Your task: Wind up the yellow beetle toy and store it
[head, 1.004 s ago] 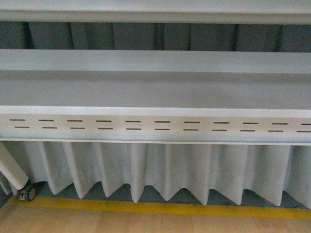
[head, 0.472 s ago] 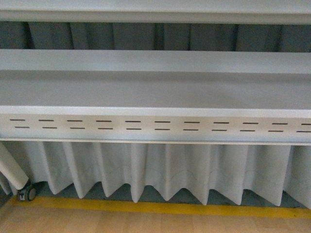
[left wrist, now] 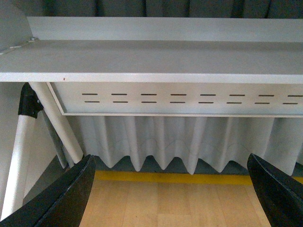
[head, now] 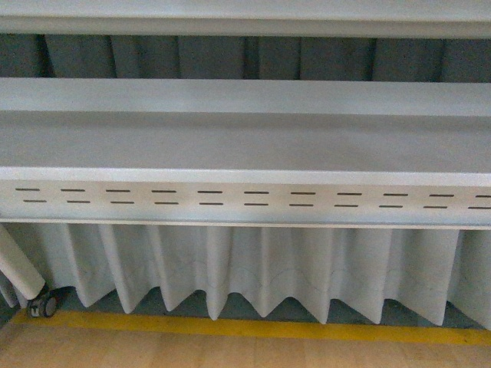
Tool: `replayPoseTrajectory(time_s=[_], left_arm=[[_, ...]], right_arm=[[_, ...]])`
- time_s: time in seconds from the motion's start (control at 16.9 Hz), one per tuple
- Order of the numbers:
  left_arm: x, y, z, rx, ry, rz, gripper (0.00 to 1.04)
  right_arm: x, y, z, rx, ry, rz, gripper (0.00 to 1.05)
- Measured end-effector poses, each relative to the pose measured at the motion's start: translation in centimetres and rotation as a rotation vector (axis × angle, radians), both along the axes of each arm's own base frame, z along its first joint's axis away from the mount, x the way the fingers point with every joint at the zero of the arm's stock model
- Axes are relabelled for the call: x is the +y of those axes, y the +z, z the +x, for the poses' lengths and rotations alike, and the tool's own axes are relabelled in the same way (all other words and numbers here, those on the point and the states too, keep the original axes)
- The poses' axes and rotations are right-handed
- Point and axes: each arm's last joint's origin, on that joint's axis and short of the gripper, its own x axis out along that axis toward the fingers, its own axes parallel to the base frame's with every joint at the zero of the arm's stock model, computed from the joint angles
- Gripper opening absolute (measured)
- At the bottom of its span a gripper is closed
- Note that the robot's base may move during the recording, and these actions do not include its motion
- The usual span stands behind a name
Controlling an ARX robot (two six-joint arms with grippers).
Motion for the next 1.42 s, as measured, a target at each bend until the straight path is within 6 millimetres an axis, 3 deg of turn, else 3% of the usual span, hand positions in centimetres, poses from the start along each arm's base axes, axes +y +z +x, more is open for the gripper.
replayPoseTrajectory(time_s=[1.42], left_arm=[[0.0,0.0,0.0,0.0,0.001,0.0,0.98]], right_arm=[[0.0,0.0,0.0,0.0,0.0,0.0,0.98]])
